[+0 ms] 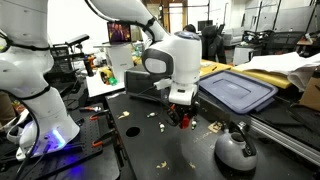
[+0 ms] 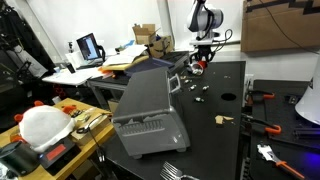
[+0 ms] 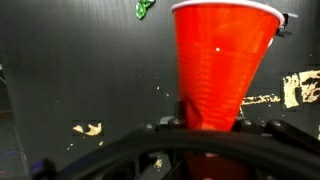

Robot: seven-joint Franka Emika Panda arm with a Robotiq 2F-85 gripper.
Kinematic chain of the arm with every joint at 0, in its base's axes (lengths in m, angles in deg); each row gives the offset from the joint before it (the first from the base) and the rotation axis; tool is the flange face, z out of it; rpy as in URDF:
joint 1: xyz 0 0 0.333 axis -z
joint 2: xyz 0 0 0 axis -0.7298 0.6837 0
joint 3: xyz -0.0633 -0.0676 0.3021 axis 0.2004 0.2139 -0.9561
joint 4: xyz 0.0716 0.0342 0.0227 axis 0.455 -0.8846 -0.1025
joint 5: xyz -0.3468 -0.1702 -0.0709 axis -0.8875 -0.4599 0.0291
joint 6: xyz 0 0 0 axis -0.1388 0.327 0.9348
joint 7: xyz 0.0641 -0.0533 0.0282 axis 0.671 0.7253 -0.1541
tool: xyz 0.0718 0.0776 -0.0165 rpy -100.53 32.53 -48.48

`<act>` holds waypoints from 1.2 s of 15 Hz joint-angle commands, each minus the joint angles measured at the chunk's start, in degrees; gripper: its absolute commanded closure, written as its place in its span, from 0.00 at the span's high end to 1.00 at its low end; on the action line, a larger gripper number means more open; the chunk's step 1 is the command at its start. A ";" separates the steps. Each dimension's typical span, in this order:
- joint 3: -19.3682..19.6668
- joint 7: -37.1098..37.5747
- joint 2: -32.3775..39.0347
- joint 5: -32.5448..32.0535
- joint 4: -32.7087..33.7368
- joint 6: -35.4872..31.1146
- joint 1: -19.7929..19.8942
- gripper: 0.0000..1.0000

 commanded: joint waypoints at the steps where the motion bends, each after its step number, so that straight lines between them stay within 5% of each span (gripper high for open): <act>1: -0.31 3.92 -4.31 -3.25 -5.53 -8.61 -1.64 0.07; 8: 2.42 8.44 -5.10 -10.70 -11.19 -24.68 -6.52 0.07; 18: 18.50 6.71 -4.89 -13.07 -19.22 -40.17 -23.97 0.07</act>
